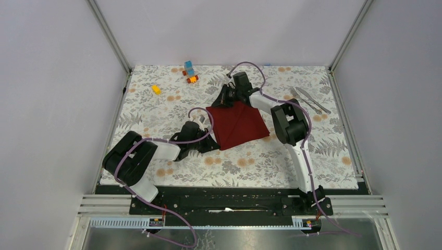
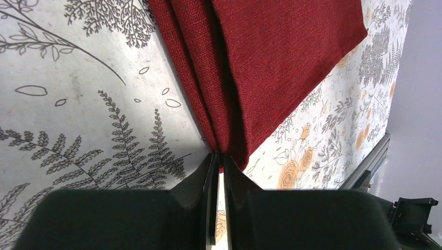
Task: Fold the napkin into a case and place the utensils inside
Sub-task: Fold the square-folded napkin at the center of the board.
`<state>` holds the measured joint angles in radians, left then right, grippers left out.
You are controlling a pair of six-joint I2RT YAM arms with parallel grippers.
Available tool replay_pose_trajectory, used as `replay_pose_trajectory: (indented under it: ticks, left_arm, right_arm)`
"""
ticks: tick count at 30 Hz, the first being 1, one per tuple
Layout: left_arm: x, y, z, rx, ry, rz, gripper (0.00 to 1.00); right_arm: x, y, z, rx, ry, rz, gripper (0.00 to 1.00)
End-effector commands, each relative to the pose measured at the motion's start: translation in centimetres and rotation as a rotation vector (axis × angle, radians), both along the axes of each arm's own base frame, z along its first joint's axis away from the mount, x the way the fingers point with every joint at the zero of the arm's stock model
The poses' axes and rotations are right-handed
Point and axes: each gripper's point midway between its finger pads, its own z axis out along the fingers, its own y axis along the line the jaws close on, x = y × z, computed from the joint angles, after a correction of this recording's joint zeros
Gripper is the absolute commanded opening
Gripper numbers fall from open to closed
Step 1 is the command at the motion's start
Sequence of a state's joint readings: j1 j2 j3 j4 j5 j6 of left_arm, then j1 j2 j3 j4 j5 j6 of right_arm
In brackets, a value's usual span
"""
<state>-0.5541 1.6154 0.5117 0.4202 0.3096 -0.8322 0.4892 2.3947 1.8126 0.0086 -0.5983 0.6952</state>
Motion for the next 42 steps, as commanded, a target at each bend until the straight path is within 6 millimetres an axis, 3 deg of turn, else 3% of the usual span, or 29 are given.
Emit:
replay_pose_trajectory:
  ticks: [1,25,32,37,42]
  left_arm:
    - [-2.6,2.5,-3.4,0.114,0.104,0.014,0.13]
    - [-2.8,2.6,-3.9,0.127,0.11,0.011,0.11]
    - [-2.7,2.6,-3.6,0.125,0.105,0.012,0.1]
    - [-2.4,2.4,-2.8,0.121,0.094,0.012,0.16]
    - [-2.3,2.3,-1.1,0.094,0.076,0.023,0.28]
  right_arm:
    - [0.6,1.5,1.4,0.057,-0.034,0.026,0.0]
    - [0.4,3.6,-0.4,0.099,0.004,0.08,0.0]
    - [0.6,3.6,-0.8,0.082,0.008,0.091,0.12]
    - [0.7,3.2,1.7,0.055,-0.013,0.09,0.31]
    - [0.7,1.7,6.8,0.061,-0.064,0.096,0.51]
